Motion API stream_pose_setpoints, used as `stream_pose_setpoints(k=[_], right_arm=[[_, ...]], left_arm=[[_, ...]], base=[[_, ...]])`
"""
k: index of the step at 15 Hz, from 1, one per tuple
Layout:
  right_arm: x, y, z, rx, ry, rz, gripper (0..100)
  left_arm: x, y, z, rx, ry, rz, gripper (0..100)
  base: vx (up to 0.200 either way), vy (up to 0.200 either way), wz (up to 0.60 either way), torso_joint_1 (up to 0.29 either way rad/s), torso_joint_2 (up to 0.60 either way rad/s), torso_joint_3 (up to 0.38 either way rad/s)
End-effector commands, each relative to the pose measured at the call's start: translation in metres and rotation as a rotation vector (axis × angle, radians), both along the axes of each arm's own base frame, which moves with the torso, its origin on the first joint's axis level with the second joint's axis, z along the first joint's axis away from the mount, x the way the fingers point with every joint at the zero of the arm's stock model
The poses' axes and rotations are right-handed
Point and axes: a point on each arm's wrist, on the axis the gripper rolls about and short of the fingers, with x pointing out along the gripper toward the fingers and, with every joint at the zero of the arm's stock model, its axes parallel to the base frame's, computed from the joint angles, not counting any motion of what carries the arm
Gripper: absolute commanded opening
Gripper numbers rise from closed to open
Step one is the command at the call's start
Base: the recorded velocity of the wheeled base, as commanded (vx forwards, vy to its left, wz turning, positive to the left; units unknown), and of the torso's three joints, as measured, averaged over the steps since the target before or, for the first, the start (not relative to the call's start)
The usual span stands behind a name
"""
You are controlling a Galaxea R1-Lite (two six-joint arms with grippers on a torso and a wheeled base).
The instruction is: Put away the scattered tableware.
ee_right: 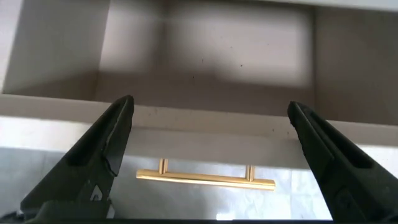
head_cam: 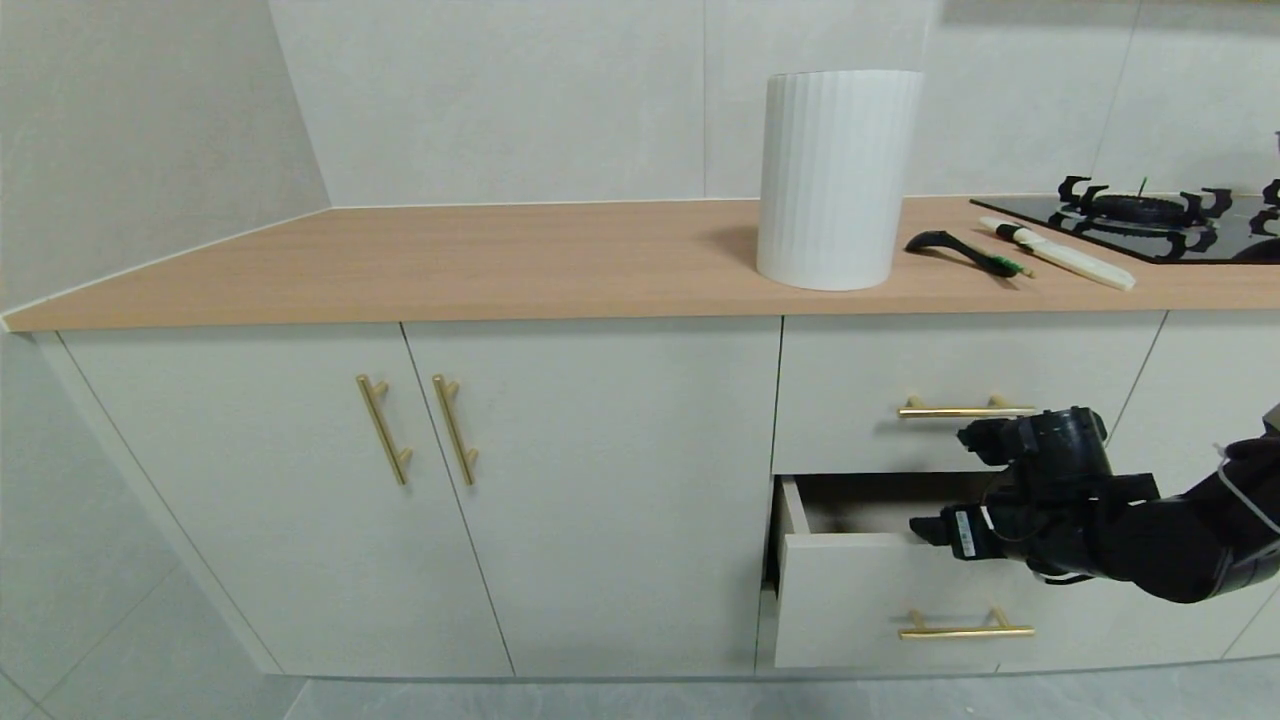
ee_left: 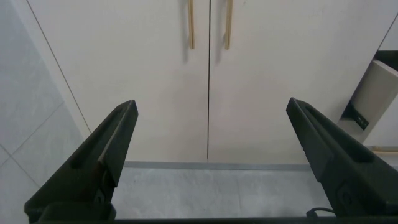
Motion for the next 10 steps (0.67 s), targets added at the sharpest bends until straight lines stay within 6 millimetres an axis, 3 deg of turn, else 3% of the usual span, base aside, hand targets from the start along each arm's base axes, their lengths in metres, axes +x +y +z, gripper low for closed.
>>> stream_pose_setpoints(k=[1,7,10], right_arm=[[-0.004,-0.001,0.008,0.001,0.000,0.005,100],[-0.033,-0.004,0.031,-0.022,0.119,0.153,100],[-0.044,-0.005,0.032,-0.049,0.195,0.192,100]], left_arm=[[0.000,0.000,0.000,-0.001,0.000,0.001,100],[0.000,0.000,0.000,-0.001,0.000,0.001,100],[0.000,0.000,0.000,-0.001,0.000,0.001,100]], base=[[0.000,0.000,0.00,0.000,0.00,0.000],[0.000,0.000,0.00,0.000,0.00,0.000],[0.000,0.000,0.00,0.000,0.00,0.000]])
